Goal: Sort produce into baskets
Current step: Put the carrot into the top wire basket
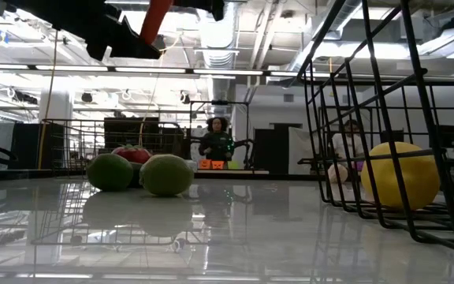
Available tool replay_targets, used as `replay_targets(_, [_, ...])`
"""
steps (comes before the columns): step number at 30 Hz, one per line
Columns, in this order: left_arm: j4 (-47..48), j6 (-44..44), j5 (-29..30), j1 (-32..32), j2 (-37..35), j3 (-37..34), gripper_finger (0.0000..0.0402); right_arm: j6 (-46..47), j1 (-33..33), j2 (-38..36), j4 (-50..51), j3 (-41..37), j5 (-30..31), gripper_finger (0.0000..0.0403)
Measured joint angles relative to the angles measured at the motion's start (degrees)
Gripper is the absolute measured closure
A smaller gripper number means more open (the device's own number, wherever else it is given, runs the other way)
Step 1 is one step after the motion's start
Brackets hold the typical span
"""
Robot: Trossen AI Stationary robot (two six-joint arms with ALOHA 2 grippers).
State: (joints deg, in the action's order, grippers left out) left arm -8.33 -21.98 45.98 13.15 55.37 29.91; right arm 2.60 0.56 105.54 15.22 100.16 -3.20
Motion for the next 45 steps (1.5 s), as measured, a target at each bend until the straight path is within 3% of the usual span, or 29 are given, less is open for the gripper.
replay_targets(9, [-0.2,0.4,0.4,0.0,0.0,0.0,0.0354,1.0,1.2,0.0,10.2,5.2,-3.7,0.0072])
replay_targets(14, [0.6,1.1,6.8,0.0,0.0,0.0,0.0363,-0.5,0.9,0.0,21.4,11.4,-1.0,0.0034])
replay_targets(18, [3.8,3.4,14.0,-0.4,-0.9,0.0,0.0368,-0.6,0.9,-0.2,29.0,13.7,3.6,0.0027])
replay_targets(21, [7.5,6.3,16.1,-1.7,-2.2,0.0,0.0364,1.0,0.7,-0.2,33.9,13.7,4.7,0.0028])
replay_targets(30, [19.5,22.8,22.0,-12.4,-6.0,-0.1,0.0358,4.4,-3.1,-0.2,43.6,13.6,5.8,0.0030])
replay_targets(38, [31.8,34.8,16.3,-24.9,-5.5,-0.2,0.0357,5.2,-7.9,-0.3,44.6,13.6,10.7,0.0030])
replay_targets(45, [30.2,32.6,11.1,-33.4,-5.5,-0.2,0.0339,8.3,-10.4,-0.3,49.8,13.6,14.0,0.0030])
